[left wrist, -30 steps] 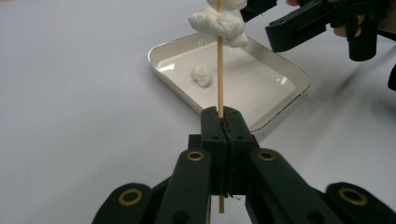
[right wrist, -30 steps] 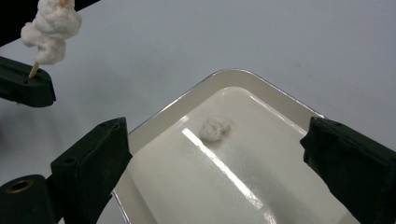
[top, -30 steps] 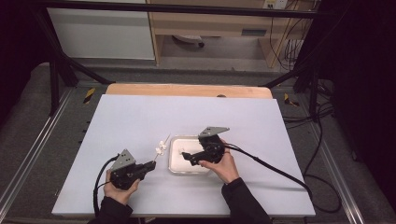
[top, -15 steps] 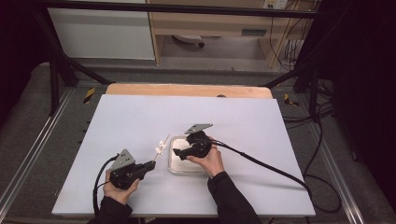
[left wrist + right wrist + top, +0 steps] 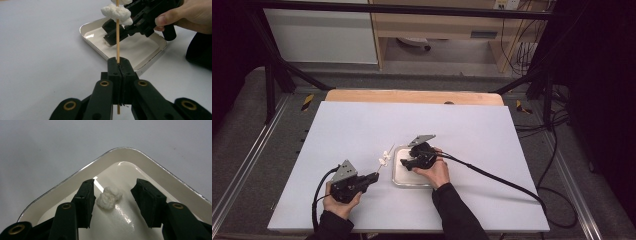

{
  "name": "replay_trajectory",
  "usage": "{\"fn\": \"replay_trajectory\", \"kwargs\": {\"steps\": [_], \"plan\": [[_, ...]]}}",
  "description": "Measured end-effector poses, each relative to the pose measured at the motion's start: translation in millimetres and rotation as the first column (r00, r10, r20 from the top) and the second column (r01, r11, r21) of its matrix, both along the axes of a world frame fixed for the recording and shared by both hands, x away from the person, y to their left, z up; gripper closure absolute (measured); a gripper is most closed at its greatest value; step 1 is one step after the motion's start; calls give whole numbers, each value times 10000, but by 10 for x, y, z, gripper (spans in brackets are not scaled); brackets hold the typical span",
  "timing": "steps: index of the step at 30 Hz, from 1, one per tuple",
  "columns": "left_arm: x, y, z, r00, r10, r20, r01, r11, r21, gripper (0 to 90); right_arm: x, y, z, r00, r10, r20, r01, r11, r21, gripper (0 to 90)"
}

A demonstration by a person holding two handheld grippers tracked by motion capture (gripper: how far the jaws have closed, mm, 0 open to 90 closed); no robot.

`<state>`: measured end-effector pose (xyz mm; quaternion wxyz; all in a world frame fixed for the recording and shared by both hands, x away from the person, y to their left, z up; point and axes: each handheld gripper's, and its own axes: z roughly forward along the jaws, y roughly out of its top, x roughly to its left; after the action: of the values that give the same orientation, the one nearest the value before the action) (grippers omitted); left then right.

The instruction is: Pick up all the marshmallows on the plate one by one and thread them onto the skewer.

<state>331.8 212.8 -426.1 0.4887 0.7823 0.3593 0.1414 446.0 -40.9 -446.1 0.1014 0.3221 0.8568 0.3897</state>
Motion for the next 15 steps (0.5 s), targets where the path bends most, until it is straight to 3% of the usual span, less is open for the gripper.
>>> {"fn": "replay_trajectory", "kwargs": {"steps": [9,15], "plan": [[-1,-5,0,10000,-27,9,27,10000,36,887,1,2,-23,9998,209,59,-207,9995,-217,607],[-2,-11,-1,10000,-42,10,42,10000,57,887,-8,-2,-25,9994,292,180,-286,9991,-299,722]]}}
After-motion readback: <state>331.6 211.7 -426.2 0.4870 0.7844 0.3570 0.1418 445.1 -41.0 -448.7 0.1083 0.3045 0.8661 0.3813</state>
